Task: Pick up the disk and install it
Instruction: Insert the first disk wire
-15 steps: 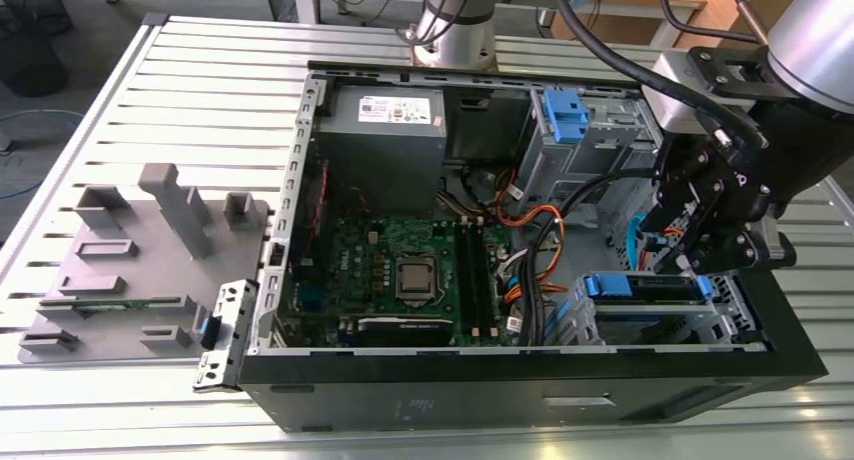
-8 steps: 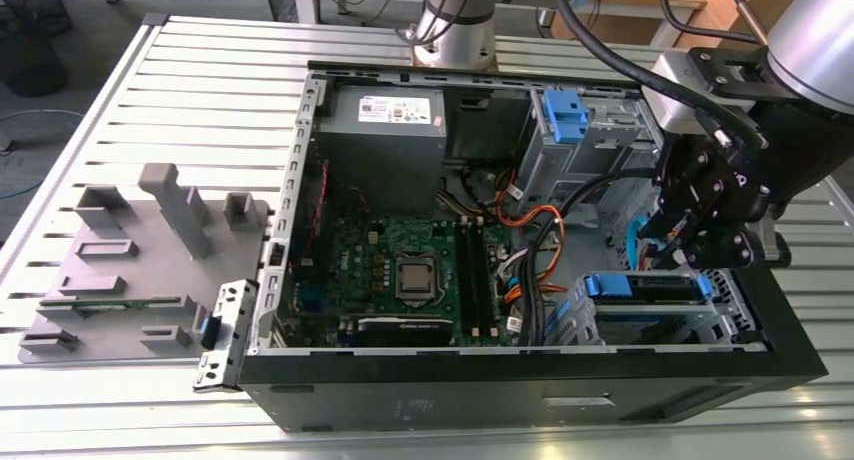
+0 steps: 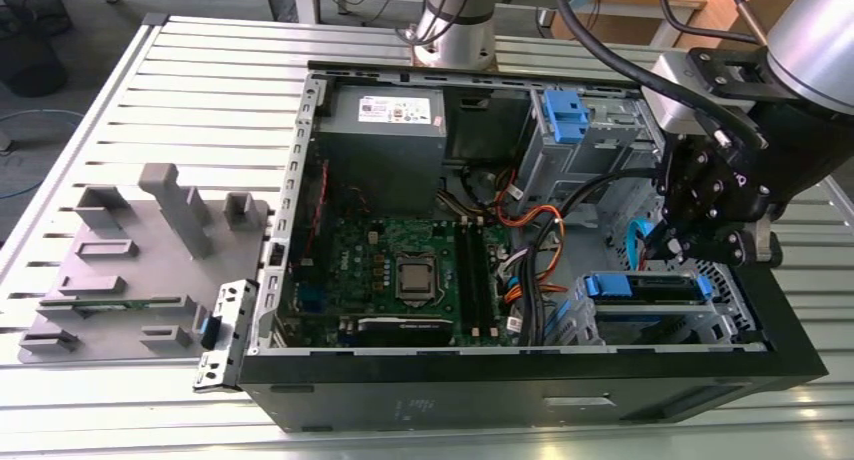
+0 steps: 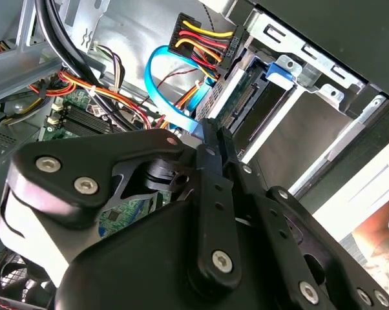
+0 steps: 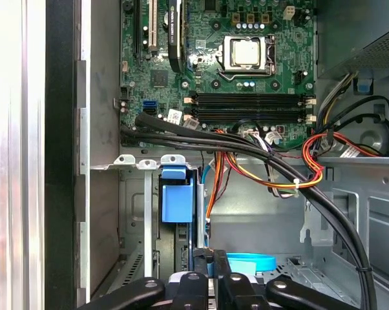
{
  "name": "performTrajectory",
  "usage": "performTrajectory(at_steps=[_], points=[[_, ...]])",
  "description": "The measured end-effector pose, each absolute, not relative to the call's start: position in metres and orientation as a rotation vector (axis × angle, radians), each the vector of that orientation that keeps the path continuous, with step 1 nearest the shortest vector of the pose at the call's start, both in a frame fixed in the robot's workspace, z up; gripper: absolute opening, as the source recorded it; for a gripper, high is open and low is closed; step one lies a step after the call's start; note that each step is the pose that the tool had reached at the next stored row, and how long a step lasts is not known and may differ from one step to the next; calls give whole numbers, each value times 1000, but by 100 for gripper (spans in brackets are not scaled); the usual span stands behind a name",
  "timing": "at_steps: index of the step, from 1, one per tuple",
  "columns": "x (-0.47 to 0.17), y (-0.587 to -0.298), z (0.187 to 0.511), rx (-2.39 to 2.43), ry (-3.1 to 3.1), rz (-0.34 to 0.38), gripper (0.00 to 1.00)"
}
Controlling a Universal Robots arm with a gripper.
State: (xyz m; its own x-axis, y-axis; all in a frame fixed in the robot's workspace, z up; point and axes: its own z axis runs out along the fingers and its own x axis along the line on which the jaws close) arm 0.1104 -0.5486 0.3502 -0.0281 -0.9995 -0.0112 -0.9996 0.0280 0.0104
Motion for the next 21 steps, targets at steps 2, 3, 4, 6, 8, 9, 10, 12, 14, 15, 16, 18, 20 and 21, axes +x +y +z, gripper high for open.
performTrajectory(at_steps=[2, 3, 4, 6, 8, 9, 10, 12, 14, 15, 16, 18, 20, 21], points=[[110, -549, 350, -2189, 2252, 24, 16], [110, -549, 350, -2189, 2252, 24, 16], [110, -549, 350, -2189, 2252, 24, 16], [110, -549, 350, -2189, 2252, 24, 16], [111, -549, 350, -2190, 2252, 24, 16], [112, -549, 350, -2190, 2252, 24, 16], [112, -549, 350, -2190, 2252, 23, 16], [113, -549, 350, -2191, 2253, 22, 16], [113, -549, 350, -2190, 2253, 22, 16], [113, -549, 350, -2191, 2253, 21, 16], [113, -549, 350, -2191, 2253, 21, 16], [113, -549, 350, -2190, 2253, 22, 16], [113, -550, 350, -2191, 2253, 22, 16], [113, -550, 350, -2191, 2253, 21, 16]])
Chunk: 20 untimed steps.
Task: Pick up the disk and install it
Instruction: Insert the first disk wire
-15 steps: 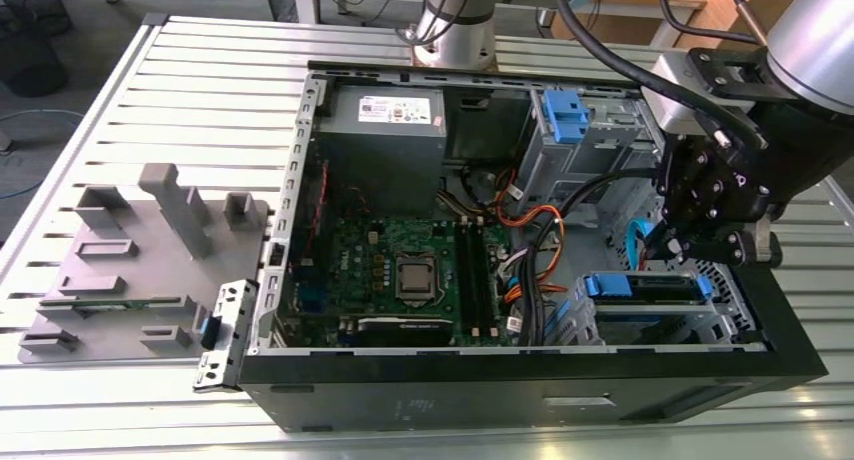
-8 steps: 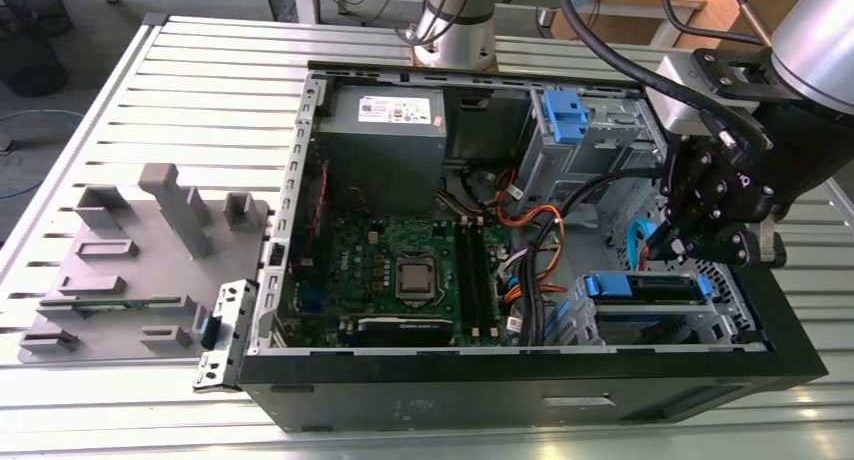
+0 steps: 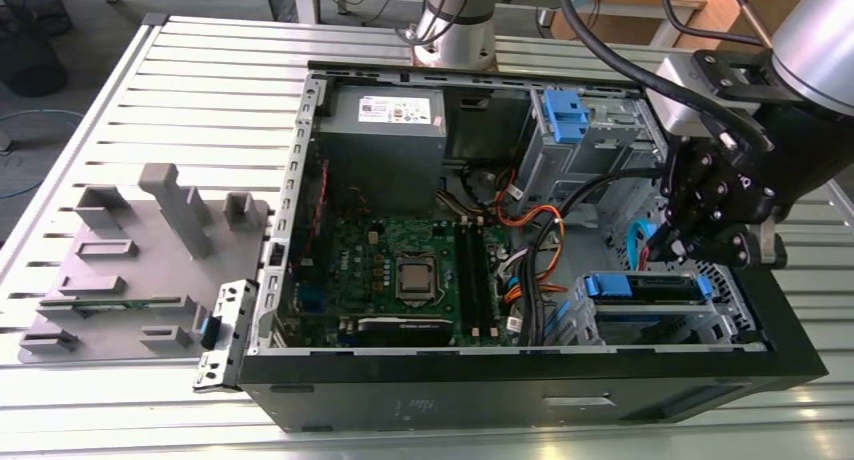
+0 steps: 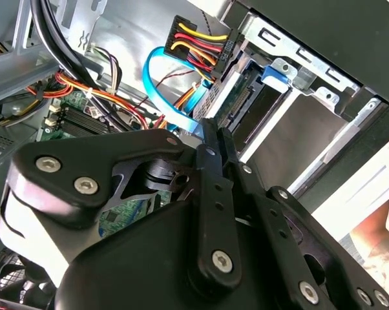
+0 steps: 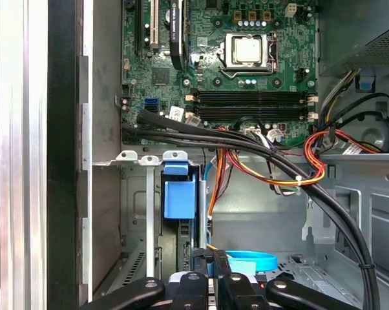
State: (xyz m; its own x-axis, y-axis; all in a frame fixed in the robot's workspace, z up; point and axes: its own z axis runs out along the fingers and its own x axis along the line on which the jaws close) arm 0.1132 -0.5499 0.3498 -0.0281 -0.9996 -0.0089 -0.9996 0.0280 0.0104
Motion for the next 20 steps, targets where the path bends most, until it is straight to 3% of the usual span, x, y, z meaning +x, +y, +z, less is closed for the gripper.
performTrajectory(at_steps=[20], points=[[113, -551, 350, 2189, -2252, -21, 16]])
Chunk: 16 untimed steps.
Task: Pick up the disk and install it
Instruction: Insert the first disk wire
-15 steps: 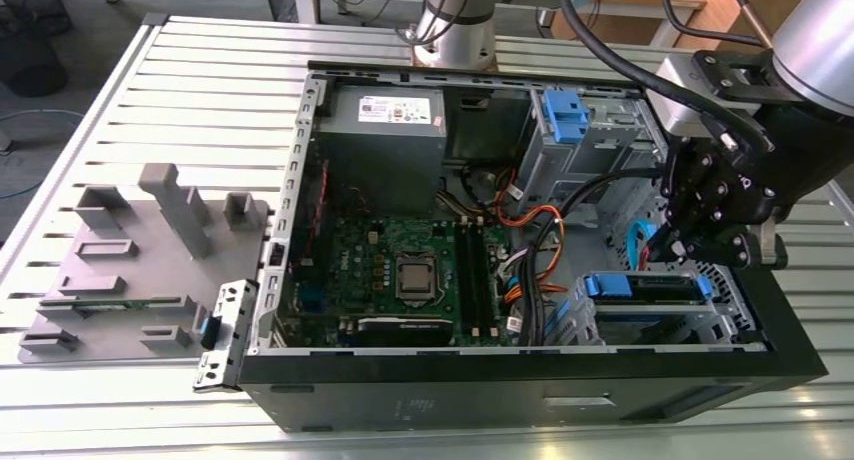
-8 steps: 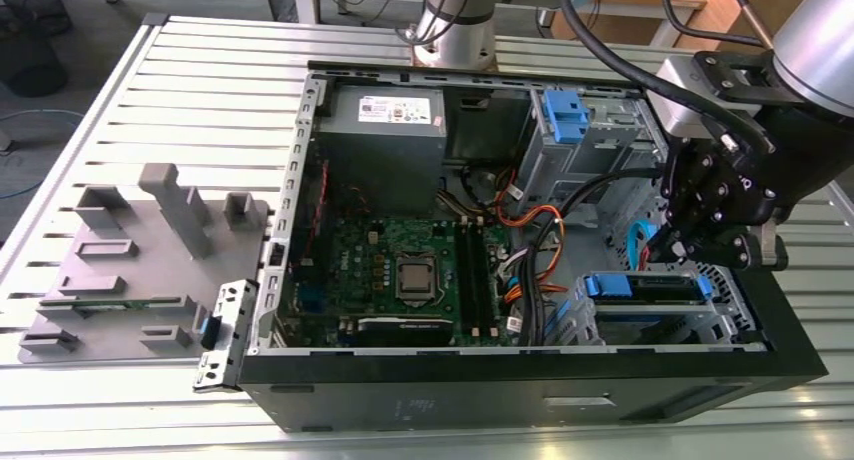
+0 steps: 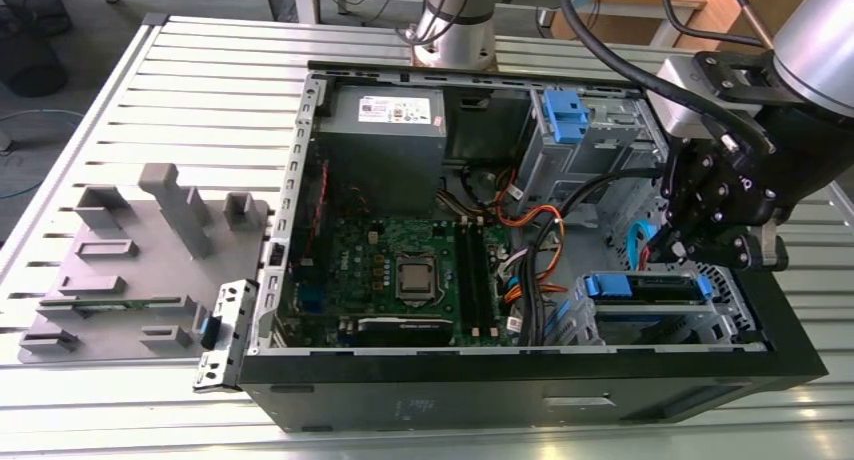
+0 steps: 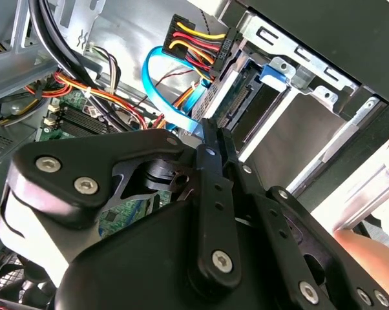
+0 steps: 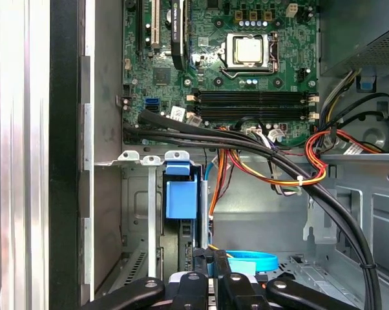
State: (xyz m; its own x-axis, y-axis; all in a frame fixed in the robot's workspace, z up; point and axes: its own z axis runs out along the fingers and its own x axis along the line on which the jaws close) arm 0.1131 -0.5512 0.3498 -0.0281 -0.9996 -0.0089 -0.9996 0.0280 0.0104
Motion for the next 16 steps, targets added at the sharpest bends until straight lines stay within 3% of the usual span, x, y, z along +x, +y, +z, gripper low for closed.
performTrajectory(at_steps=[16], points=[[113, -564, 348, 2189, -2252, -22, 16]])
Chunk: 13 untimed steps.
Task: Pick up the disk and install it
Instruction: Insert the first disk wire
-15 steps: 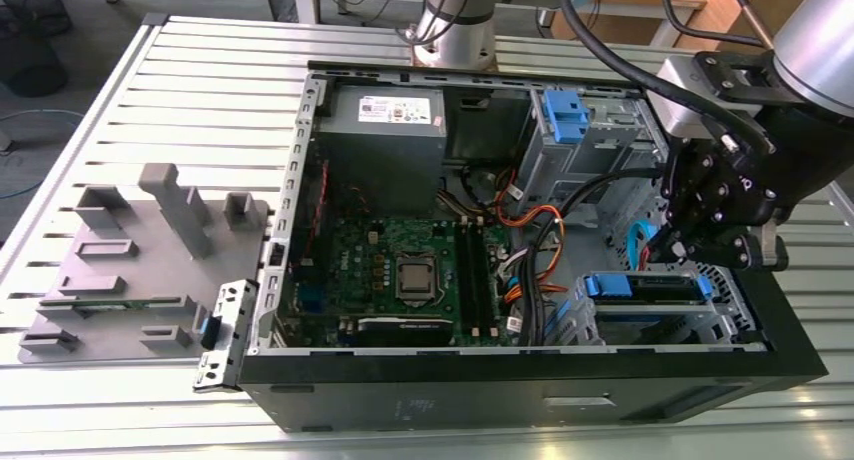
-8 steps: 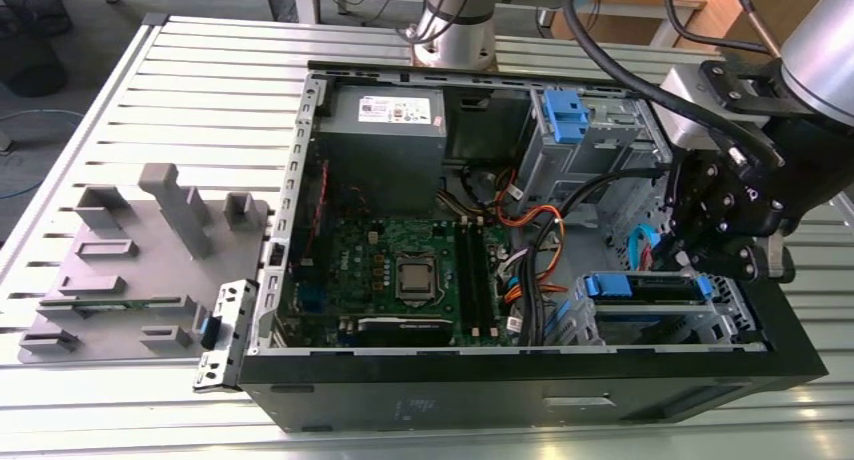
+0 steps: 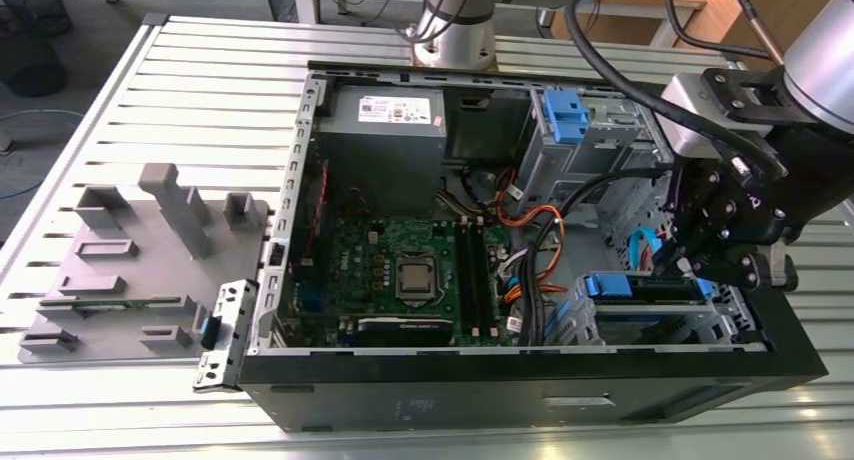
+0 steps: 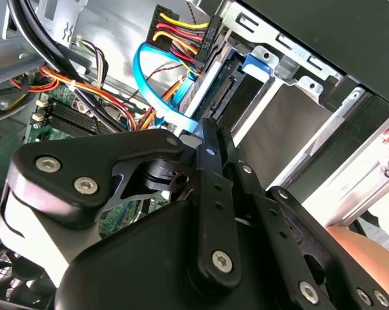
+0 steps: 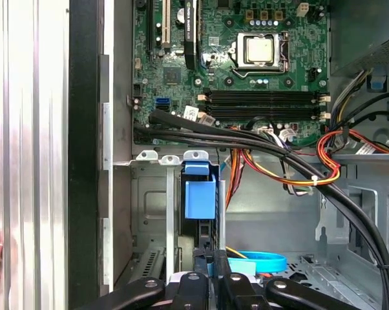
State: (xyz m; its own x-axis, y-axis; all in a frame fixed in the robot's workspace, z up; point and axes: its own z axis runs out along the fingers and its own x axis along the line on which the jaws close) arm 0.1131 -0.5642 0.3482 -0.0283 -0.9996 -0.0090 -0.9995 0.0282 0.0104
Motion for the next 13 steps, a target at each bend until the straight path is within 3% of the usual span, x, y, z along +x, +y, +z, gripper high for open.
performTrajectory(at_steps=[13], points=[[113, -564, 348, 2181, -2244, -39, 16]])
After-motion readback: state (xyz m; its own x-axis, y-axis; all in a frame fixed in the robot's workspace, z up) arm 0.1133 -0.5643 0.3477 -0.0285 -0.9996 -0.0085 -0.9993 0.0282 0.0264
